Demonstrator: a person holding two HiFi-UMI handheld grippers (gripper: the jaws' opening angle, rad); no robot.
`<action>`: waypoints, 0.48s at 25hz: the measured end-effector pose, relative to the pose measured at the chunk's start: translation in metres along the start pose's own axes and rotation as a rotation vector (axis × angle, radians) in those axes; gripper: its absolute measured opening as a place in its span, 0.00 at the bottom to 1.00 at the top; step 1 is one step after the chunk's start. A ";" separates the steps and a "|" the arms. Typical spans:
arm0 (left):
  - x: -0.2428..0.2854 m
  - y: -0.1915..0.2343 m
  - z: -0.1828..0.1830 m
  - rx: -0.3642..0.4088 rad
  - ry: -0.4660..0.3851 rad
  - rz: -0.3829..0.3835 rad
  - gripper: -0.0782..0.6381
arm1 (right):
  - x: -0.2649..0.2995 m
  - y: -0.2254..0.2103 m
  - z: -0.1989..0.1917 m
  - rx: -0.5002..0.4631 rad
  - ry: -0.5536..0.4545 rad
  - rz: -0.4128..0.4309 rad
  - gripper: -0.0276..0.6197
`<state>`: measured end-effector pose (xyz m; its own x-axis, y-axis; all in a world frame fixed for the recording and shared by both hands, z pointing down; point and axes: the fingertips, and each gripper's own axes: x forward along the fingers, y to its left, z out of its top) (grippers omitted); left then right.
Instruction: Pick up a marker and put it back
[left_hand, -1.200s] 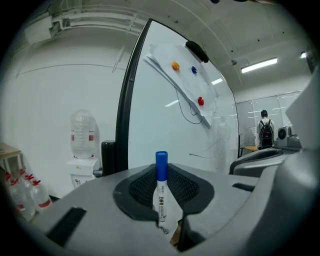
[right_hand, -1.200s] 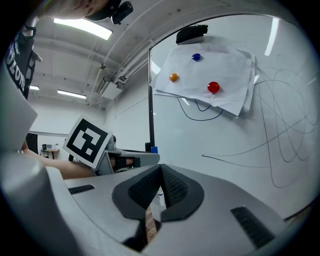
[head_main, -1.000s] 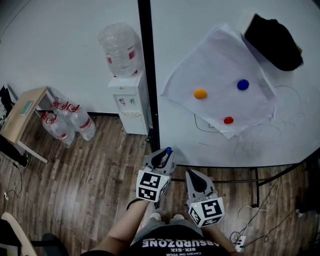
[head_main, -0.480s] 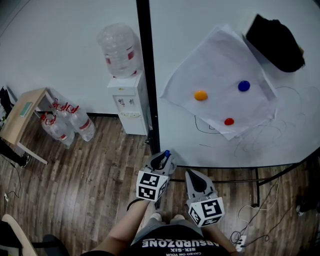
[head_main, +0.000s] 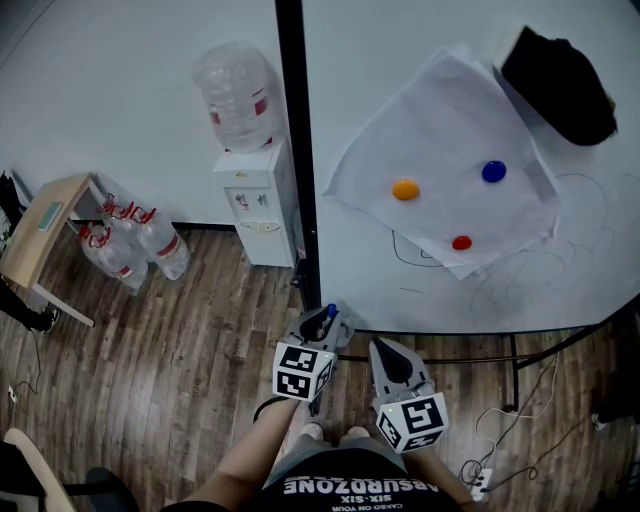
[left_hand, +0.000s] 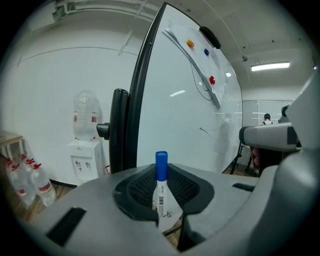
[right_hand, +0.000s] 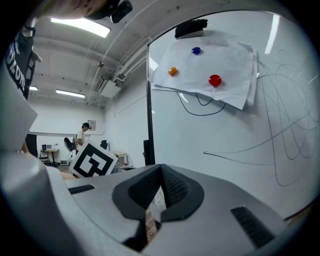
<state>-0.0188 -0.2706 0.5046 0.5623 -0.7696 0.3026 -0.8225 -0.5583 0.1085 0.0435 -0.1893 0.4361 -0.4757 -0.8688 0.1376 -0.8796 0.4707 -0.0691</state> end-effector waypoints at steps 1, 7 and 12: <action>0.000 0.001 -0.001 -0.002 0.002 0.000 0.20 | 0.000 0.000 0.000 0.000 0.001 -0.001 0.04; 0.001 0.001 -0.008 -0.009 0.015 -0.004 0.20 | 0.001 0.001 0.000 -0.003 0.002 0.001 0.04; 0.002 0.002 -0.013 -0.011 0.023 -0.004 0.20 | 0.001 -0.001 -0.002 0.003 0.008 -0.008 0.04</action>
<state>-0.0203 -0.2688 0.5181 0.5637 -0.7600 0.3234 -0.8211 -0.5580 0.1200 0.0438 -0.1897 0.4380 -0.4687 -0.8713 0.1456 -0.8833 0.4633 -0.0714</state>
